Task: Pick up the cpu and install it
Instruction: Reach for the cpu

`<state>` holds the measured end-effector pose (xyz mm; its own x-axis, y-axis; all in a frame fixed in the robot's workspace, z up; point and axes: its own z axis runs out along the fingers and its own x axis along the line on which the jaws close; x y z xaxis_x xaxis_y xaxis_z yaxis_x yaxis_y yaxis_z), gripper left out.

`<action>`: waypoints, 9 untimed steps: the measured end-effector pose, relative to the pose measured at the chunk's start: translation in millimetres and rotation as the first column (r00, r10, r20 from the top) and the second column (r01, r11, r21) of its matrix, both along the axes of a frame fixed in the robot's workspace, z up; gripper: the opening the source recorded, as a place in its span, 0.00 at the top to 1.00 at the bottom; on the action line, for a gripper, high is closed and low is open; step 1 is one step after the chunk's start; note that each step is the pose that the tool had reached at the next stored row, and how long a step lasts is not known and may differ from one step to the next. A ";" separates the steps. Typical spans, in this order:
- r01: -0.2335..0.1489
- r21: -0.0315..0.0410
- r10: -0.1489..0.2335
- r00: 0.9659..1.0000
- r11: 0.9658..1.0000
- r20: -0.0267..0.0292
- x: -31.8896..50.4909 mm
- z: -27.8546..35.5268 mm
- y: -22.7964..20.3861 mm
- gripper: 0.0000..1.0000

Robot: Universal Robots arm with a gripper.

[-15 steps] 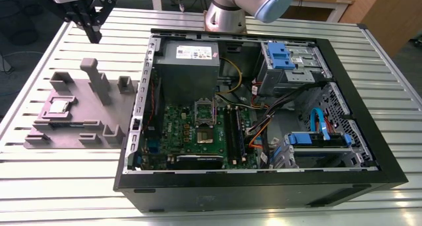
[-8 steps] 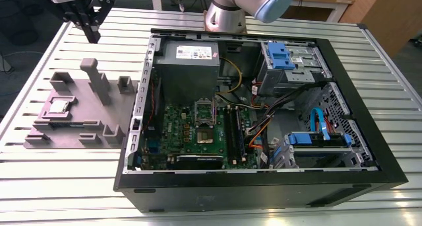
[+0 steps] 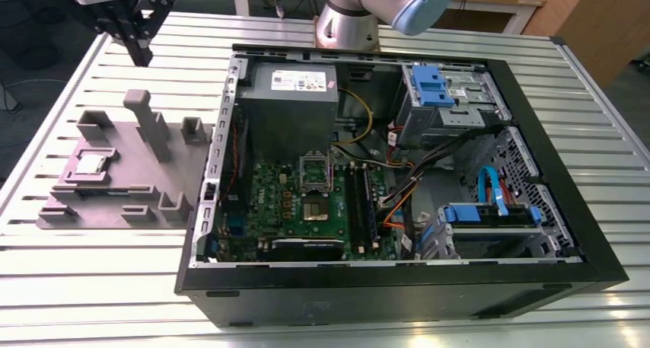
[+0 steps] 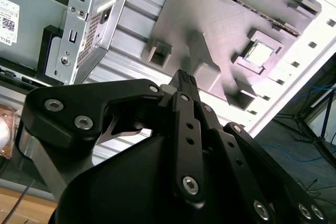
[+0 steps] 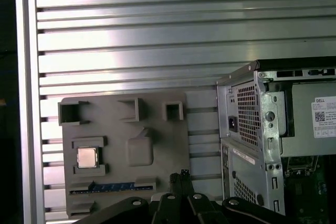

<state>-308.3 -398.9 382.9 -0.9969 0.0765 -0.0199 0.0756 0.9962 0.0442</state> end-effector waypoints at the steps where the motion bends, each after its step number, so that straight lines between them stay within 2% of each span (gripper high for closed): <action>1: 0.000 0.000 0.000 1.000 1.000 0.000 -0.6 0.0 0.0 0.89; 9: 0.000 0.000 0.000 1.000 1.000 0.000 -5.9 0.0 0.0 0.89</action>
